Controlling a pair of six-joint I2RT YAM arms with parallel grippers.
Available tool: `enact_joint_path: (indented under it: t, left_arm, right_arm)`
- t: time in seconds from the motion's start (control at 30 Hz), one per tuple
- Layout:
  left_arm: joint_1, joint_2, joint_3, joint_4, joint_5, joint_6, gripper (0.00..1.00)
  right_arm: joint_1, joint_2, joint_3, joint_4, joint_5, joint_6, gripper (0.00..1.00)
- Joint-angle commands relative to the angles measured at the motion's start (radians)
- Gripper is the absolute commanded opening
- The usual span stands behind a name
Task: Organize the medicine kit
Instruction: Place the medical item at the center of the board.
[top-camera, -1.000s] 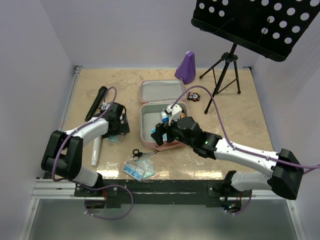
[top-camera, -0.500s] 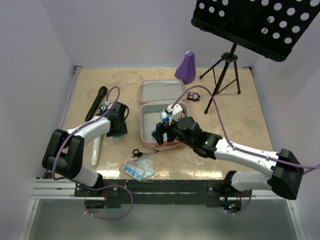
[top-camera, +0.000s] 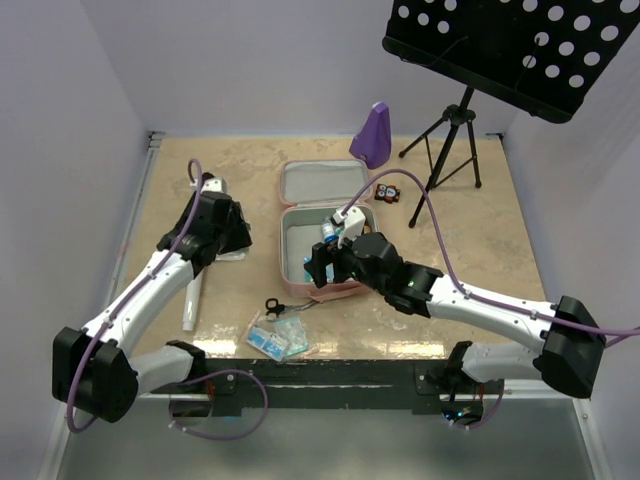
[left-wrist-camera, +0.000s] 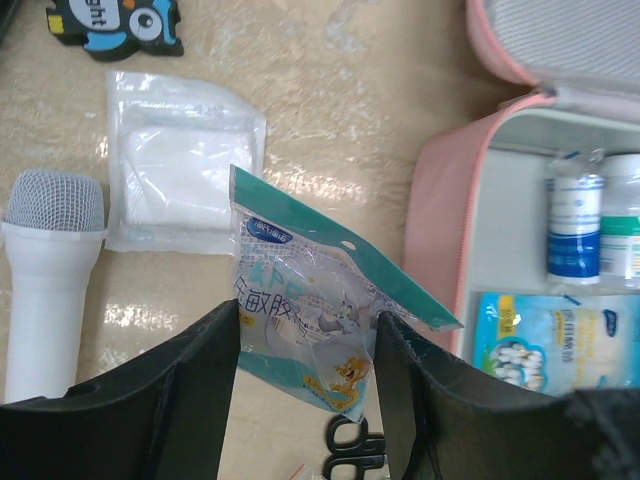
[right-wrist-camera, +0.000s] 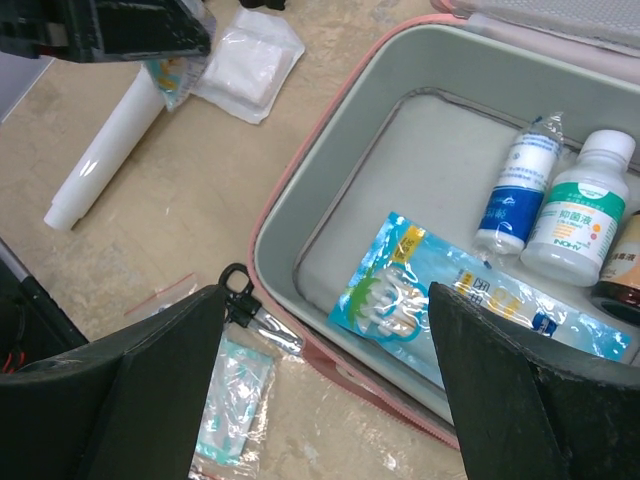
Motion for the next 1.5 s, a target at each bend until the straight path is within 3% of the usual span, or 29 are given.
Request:
enact_joint_path:
  t: [0.0, 0.17, 0.4, 0.73, 1.0, 1.17, 1.3, 1.47]
  left_arm:
    - [-0.003, -0.053, 0.053, 0.032, 0.041, -0.008, 0.58]
    - [-0.002, -0.018, 0.05, 0.071, 0.005, -0.005, 0.59]
    - [-0.002, 0.194, 0.089, 0.166, 0.093, -0.031, 0.58]
    - [-0.029, 0.125, 0.117, 0.24, 0.2, -0.071, 0.58]
    - [-0.218, 0.152, 0.232, 0.178, 0.1, -0.127, 0.58]
    - [-0.345, 0.231, 0.277, 0.126, -0.028, -0.199, 0.59]
    - [-0.356, 0.291, 0.284, 0.082, -0.073, -0.238, 0.6]
    - [-0.336, 0.196, 0.281, 0.023, -0.232, -0.212, 0.6]
  right_arm:
    - [-0.005, 0.009, 0.05, 0.001, 0.066, 0.025, 0.86]
    - [-0.005, 0.066, 0.078, 0.004, 0.06, 0.04, 0.86]
    - [-0.005, 0.087, 0.128, -0.024, 0.058, 0.037, 0.85]
    - [-0.003, 0.053, 0.104, -0.047, 0.152, 0.034, 0.86]
    - [-0.006, -0.003, 0.098, -0.09, 0.25, 0.052, 0.86]
    - [-0.006, -0.129, 0.039, -0.084, 0.354, 0.098, 0.86]
    - [-0.009, -0.166, 0.024, -0.094, 0.362, 0.111, 0.86]
    - [-0.011, -0.151, 0.021, -0.117, 0.361, 0.128, 0.86]
